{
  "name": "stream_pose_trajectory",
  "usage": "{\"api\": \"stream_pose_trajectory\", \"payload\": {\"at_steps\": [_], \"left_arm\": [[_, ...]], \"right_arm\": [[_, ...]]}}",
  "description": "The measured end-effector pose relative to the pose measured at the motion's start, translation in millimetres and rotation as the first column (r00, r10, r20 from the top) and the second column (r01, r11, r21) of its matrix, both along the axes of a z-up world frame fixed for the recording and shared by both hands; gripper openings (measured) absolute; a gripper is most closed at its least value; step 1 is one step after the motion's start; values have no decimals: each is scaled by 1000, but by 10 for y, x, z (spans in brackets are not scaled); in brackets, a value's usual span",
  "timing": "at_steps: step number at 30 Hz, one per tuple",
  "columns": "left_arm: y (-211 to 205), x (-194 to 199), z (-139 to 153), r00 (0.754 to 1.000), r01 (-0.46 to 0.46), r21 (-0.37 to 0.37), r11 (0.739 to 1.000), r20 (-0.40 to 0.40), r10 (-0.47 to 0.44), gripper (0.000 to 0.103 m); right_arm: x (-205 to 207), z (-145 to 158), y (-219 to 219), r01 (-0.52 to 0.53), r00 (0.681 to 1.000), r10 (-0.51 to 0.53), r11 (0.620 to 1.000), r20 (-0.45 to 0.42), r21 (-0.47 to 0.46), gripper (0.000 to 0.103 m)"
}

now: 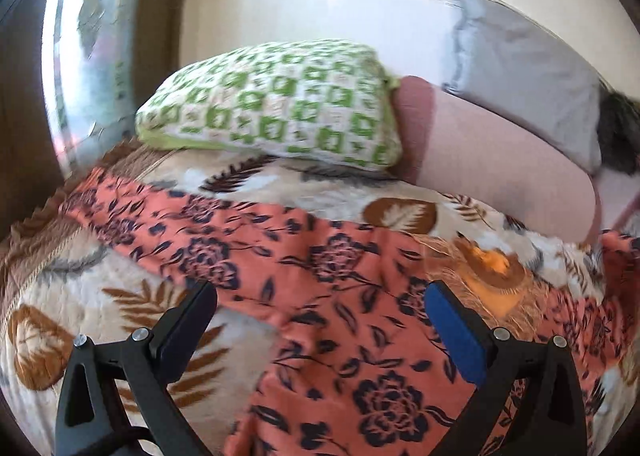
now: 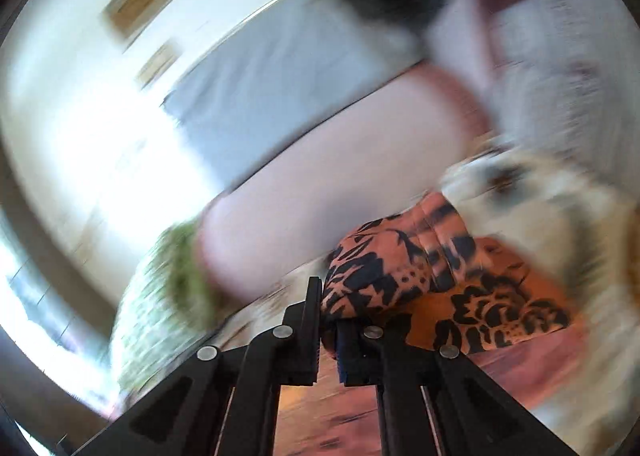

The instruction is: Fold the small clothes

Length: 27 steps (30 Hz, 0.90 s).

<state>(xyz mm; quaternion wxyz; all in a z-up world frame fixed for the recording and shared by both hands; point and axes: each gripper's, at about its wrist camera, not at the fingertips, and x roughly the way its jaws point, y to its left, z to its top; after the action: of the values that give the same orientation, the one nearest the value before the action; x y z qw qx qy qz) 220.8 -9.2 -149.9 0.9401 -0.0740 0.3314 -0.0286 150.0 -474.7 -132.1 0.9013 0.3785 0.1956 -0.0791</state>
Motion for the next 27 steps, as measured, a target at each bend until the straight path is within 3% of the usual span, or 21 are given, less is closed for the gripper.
{"api": "stream_pose_trajectory", "payload": {"at_steps": [7,9,11,12,13,14,18,20,24,27], "left_arm": [[535,149,-44,991,-131,-18,991,-22,131,103],[680,184,-53,986,-164,-21,986,-24,164,103],[802,235,-81,981,-191,-28,981,-46,190,103],[878,272,-104,977,-206,-44,978,-65,203,103],[919,285,-116,975,-214,-58,975,-75,209,103],[972,306,-130,971,-227,-78,971,-90,220,103],[1024,319,-138,969,-235,-97,967,-96,226,103],[981,330,-132,972,-225,-85,971,-89,218,103],[800,393,-208,982,-163,-64,985,-106,156,103],[752,503,-361,972,-182,-24,983,-156,176,103]], "right_arm": [[1031,-276,1834,-253,965,259,962,-51,99,7],[1177,-414,2243,-316,939,332,937,-93,149,10],[1278,-575,2579,-383,894,416,902,-165,196,20],[1327,-650,2708,-425,862,469,876,-193,229,38],[1332,-702,2793,-462,835,514,849,-198,257,67],[1254,-730,2856,-485,824,538,832,-179,271,76],[1038,-614,2656,-509,834,541,830,-107,229,79],[885,-523,2431,-482,858,506,854,-94,198,79],[623,-532,1855,-404,889,418,908,-186,110,79],[548,-729,1490,-324,904,326,945,-278,53,79]]}}
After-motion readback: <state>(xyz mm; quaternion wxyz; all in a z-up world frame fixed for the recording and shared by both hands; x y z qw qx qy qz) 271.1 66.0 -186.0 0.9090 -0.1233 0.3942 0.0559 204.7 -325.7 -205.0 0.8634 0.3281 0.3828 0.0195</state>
